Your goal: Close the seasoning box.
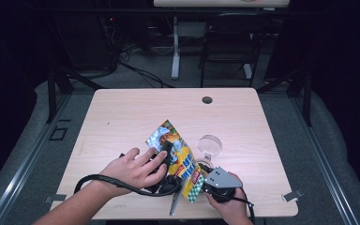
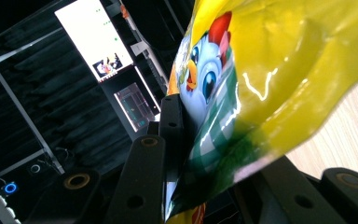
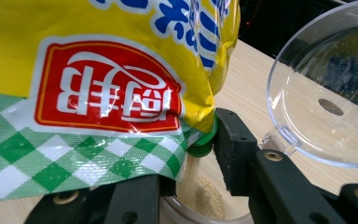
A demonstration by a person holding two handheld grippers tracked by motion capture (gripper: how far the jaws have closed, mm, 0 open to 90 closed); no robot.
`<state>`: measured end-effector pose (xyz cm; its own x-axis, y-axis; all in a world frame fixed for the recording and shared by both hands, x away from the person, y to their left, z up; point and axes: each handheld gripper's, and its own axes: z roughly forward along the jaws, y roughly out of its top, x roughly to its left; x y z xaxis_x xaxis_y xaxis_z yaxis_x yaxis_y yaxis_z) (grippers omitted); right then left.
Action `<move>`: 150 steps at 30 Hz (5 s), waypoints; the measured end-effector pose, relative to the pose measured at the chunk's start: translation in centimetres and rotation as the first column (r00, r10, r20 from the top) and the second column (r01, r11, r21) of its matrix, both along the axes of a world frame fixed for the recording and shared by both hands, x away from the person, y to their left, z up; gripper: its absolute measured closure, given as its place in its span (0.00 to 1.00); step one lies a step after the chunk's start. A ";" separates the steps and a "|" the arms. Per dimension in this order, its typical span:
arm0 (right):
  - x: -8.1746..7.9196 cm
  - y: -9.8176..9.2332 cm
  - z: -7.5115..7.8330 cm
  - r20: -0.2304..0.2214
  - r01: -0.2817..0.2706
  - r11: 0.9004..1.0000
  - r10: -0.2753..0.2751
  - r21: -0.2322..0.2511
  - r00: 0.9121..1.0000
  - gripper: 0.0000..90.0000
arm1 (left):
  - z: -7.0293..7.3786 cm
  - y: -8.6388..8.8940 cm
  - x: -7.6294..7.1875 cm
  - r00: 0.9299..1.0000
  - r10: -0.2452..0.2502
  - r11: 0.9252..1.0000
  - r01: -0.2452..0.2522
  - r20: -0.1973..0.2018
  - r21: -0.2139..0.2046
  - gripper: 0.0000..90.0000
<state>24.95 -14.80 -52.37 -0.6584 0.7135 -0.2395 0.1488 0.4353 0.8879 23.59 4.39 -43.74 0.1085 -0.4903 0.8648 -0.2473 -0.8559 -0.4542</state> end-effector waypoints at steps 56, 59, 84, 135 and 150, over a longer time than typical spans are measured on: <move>-0.1 -0.2 0.1 0.004 0.001 1.000 -0.001 0.010 1.000 0.79 | 0.5 -0.5 -0.2 1.000 -0.019 1.000 0.018 0.013 0.025 0.89; -0.1 -0.2 0.1 0.003 -0.001 1.000 0.001 0.014 1.000 0.79 | 0.5 -0.4 -0.2 1.000 -0.020 1.000 0.019 0.016 0.021 0.89; -0.2 -0.4 0.2 0.000 0.002 1.000 -0.002 0.010 1.000 0.79 | 0.7 -0.8 -0.3 1.000 -0.022 1.000 0.022 0.010 0.017 0.90; -0.4 -0.6 0.2 -0.025 -0.003 1.000 0.004 0.029 1.000 0.78 | 0.9 -1.2 -0.4 0.998 -0.055 0.998 0.054 0.015 0.020 0.90; -0.5 -0.8 0.2 -0.039 -0.001 0.999 0.002 0.034 0.999 0.78 | 0.9 -1.4 -0.3 0.999 -0.053 0.998 0.053 0.007 0.020 0.91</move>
<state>24.48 -15.58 -52.13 -0.6681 0.7197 -0.1889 0.1832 0.4051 0.8957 23.33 2.99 -42.81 0.0754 -0.5125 0.8554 -0.2883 -0.8324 -0.4733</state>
